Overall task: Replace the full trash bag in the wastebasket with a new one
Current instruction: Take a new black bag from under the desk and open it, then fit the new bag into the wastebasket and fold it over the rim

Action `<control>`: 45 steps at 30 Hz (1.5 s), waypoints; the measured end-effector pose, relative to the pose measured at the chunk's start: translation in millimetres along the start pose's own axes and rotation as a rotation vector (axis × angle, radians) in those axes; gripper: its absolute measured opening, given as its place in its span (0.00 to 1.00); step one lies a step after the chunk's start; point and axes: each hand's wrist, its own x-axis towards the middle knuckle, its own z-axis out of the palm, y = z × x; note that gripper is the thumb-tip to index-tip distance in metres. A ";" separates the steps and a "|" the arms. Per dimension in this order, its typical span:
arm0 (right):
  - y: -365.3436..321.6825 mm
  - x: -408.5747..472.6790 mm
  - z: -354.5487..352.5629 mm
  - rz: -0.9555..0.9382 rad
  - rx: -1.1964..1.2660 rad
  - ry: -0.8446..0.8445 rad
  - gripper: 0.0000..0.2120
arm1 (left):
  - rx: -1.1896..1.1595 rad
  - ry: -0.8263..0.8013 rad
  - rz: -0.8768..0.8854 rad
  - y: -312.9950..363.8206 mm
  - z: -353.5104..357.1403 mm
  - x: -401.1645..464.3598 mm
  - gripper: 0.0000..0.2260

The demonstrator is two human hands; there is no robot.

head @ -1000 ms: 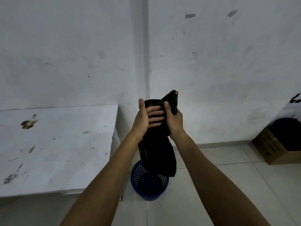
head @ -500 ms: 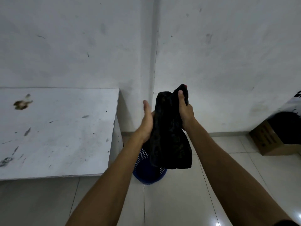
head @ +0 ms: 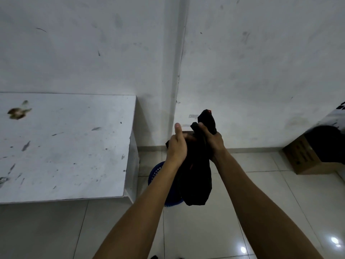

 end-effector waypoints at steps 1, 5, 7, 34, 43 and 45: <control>-1.0 -2.9 0.0 0.003 -0.007 -0.004 0.17 | 0.009 0.067 0.039 -3.3 -2.1 1.0 0.35; 8.1 -5.1 -11.7 -0.030 0.006 -0.140 0.17 | 0.161 0.181 0.157 -18.5 -16.5 8.6 0.24; 24.3 2.4 -23.7 -0.005 0.114 -0.197 0.27 | 0.275 0.166 0.186 -31.7 -24.3 17.0 0.20; 190.9 124.2 -46.2 0.120 -0.110 -0.066 0.12 | 0.403 0.128 0.001 -237.7 -50.1 67.9 0.17; 328.2 206.8 -78.5 0.034 -0.290 -0.011 0.12 | 0.389 0.098 -0.031 -398.2 -56.5 127.2 0.19; 363.3 228.0 -83.9 0.011 -0.370 -0.010 0.13 | 0.404 0.106 -0.016 -436.0 -55.7 141.9 0.20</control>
